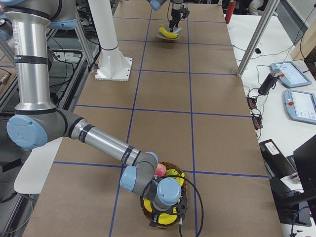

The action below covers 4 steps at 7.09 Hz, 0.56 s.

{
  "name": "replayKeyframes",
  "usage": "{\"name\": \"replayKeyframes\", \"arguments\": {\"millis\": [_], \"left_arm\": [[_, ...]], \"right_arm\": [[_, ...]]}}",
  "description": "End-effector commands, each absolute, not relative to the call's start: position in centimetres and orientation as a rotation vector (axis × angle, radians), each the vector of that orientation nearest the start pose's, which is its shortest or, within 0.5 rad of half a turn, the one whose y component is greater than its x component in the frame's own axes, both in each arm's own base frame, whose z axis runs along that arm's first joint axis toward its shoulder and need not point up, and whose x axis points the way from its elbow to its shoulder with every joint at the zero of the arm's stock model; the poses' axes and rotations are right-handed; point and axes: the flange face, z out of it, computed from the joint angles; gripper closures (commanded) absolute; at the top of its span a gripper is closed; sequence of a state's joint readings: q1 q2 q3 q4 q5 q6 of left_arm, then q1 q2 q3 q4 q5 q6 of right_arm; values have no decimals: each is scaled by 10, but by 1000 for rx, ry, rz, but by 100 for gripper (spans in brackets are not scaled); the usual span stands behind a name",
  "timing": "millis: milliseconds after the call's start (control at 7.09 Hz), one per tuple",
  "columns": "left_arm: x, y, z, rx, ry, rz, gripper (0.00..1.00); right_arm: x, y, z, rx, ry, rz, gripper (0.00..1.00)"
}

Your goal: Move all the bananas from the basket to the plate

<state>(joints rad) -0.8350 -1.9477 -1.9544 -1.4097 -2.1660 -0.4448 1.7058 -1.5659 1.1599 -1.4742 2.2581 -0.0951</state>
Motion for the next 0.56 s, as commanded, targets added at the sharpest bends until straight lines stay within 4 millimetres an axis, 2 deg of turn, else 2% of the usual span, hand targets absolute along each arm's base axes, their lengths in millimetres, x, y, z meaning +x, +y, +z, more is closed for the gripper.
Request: {"name": "replayKeyframes", "arguments": {"millis": [0, 282, 423], "left_arm": [[325, -474, 299, 164, 809, 455, 0], [325, -474, 296, 168, 812, 456, 0], [325, -474, 296, 168, 812, 456, 0]], "right_arm": [[128, -419, 850, -224, -712, 146, 4], [127, -415, 854, -234, -713, 149, 5], [127, -414, 855, -237, -715, 151, 10]]}}
